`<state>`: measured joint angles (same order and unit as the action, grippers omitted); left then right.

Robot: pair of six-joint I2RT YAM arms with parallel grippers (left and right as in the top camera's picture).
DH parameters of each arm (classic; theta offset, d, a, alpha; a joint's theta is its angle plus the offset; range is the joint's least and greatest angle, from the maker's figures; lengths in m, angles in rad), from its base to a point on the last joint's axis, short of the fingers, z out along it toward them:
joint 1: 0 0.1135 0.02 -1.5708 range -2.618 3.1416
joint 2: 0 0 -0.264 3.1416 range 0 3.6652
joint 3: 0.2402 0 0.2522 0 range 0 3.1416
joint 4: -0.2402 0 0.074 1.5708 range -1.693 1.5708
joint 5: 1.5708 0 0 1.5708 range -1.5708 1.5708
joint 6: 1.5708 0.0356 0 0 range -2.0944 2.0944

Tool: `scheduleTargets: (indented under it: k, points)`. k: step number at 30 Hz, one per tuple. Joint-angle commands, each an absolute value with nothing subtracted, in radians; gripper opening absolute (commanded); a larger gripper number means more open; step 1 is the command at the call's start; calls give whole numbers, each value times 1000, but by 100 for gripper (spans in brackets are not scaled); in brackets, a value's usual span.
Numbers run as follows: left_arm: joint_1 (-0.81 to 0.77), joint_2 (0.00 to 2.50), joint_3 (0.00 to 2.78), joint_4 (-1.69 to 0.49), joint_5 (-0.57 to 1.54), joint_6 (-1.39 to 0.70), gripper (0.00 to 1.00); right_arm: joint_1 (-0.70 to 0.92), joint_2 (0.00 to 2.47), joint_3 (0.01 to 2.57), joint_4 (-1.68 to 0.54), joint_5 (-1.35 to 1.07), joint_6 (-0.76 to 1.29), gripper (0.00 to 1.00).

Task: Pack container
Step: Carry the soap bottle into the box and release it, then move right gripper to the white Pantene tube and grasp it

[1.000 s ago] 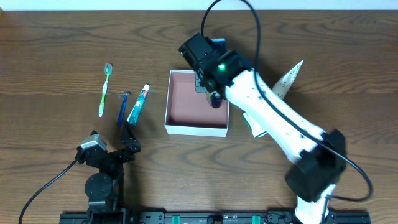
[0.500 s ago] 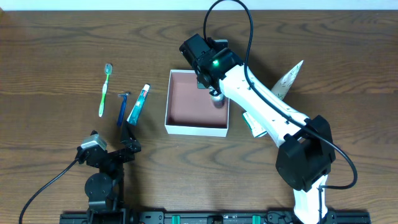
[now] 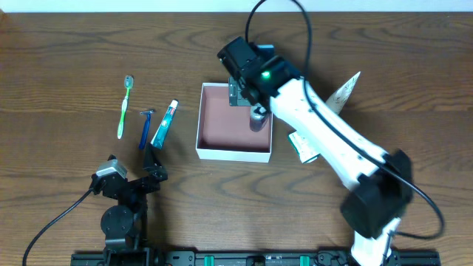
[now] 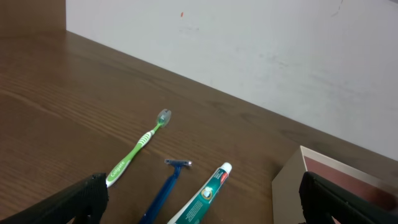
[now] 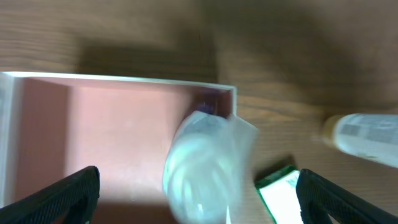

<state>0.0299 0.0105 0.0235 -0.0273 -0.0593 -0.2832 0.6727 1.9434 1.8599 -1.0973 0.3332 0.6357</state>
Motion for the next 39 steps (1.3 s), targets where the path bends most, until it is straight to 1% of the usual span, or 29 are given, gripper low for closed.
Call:
scheduleTargets:
  k: [1, 5, 8, 11, 15, 17, 18, 21, 26, 27, 30, 32, 35, 37, 39]
  points:
    - [27, 10, 4, -67, -86, -266, 98, 642, 1793, 1884, -1118, 337, 548, 99]
    - [27, 10, 4, -67, -86, -266, 98, 547, 1701, 1884, -1153, 336, 532, 99]
    - [27, 10, 4, -67, -86, -266, 98, 436, 1665, 1884, -1175, 316, 517, 99]
    - [27, 10, 4, -67, -86, -266, 98, 315, 1663, 1884, -1196, 236, 488, 99]
    - [27, 10, 4, -67, -86, -266, 98, 188, 1688, 1883, -1227, 145, 495, 92]
    - [27, 10, 4, -67, -86, -266, 98, 152, 1703, 1882, -1231, 146, 504, 89]
    - [27, 10, 4, -67, -86, -266, 98, 133, 1717, 1882, -1232, 144, 515, 86]
    - [27, 10, 4, -67, -86, -266, 98, 118, 1752, 1882, -1236, 129, 526, 80]
    - [27, 10, 4, -67, -86, -266, 98, 127, 1831, 1882, -1272, 120, 527, 74]
    - [27, 10, 4, -67, -86, -266, 98, 128, 1850, 1882, -1282, 120, 527, 71]
    - [27, 10, 4, -67, -86, -266, 98, 129, 1892, 1882, -1309, 115, 527, 57]
    - [27, 10, 4, -67, -86, -266, 98, 131, 1915, 1880, -1322, 115, 527, 43]
    - [27, 10, 4, -67, -86, -266, 98, 132, 1929, 1860, -1327, 112, 546, 33]
    - [27, 10, 4, -67, -86, -266, 98, 132, 1930, 1839, -1325, 100, 549, 21]
    - [27, 10, 4, -67, -86, -266, 98, 132, 1930, 1829, -1325, 101, 553, 8]
